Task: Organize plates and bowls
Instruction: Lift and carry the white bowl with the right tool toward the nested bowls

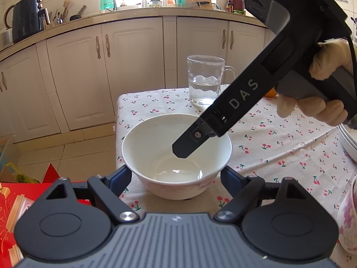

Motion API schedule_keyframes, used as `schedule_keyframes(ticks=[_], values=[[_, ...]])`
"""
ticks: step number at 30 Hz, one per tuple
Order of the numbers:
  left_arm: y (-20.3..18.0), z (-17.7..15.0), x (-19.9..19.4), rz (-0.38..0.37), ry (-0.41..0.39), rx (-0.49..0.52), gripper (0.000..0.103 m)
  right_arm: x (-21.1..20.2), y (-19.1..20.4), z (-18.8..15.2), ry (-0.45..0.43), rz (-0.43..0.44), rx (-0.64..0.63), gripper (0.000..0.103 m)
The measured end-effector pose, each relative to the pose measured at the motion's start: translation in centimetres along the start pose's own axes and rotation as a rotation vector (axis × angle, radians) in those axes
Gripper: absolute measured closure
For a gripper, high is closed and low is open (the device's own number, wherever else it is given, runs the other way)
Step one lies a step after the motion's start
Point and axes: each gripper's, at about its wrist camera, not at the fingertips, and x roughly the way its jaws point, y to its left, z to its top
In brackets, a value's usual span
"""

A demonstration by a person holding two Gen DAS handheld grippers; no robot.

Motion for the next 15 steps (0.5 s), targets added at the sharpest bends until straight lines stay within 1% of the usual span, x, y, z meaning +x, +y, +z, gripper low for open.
schedule_keyframes(ticks=[9, 15], values=[[-0.5, 0.0, -0.6, -0.017, 0.004, 0.016, 0.017, -0.4, 0.3, -0.6, 0.006, -0.007, -0.006, 0.041], [-1.1, 0.0, -1.5, -0.029, 0.002, 0.02, 0.017, -1.4, 0.8, -1.4, 0.001, -0.006, -0.008, 0.041]])
